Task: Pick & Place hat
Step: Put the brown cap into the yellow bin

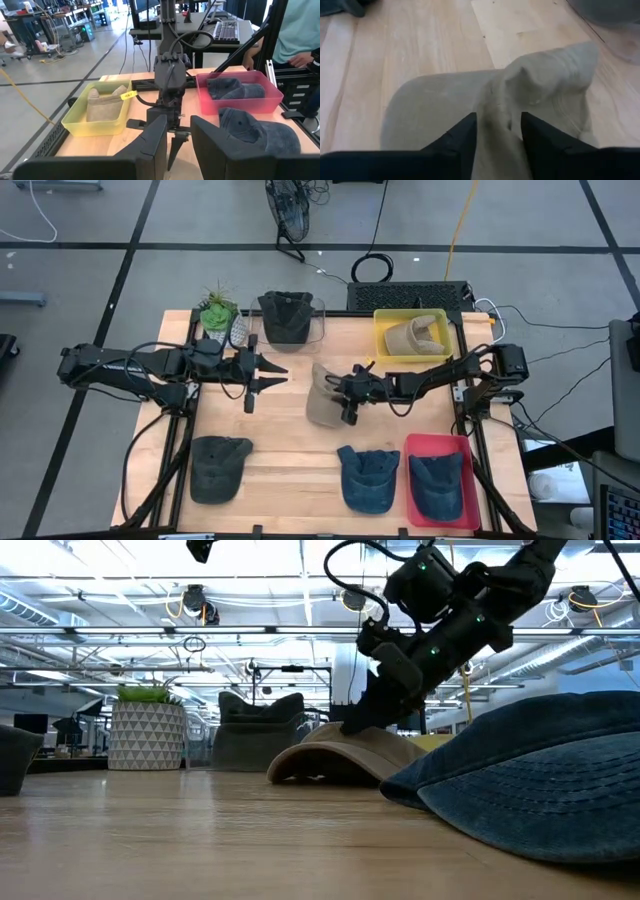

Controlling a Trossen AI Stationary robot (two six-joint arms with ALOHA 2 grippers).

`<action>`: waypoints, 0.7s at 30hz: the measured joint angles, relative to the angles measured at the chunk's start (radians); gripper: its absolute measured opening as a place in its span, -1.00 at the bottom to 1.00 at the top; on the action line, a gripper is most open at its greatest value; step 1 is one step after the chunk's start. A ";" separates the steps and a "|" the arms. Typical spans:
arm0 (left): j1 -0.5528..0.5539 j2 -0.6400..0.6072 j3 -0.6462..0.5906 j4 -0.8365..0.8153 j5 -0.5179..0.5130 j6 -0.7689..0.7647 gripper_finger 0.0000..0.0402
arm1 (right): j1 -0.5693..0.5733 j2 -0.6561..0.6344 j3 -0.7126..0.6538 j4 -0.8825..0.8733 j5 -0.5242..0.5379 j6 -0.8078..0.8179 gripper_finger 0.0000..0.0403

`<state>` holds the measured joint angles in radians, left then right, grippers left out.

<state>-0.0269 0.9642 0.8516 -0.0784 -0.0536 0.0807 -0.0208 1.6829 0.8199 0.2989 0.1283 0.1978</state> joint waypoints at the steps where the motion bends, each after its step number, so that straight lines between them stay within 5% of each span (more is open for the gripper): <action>1: 0.000 0.000 0.000 0.000 0.000 0.001 -0.52 | 0.000 -0.001 -0.003 0.004 0.000 -0.001 -0.45; 8: 0.000 0.000 0.000 0.000 0.000 0.000 -0.52 | 0.000 -0.001 -0.009 0.011 -0.001 -0.036 -0.96; 21: -0.001 0.000 0.000 -0.008 0.000 -0.003 -0.52 | 0.002 -0.166 -0.009 -0.061 0.035 -0.052 -1.00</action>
<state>-0.0277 0.9638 0.8516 -0.0864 -0.0536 0.0780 -0.0189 1.5166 0.8104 0.2379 0.1629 0.1455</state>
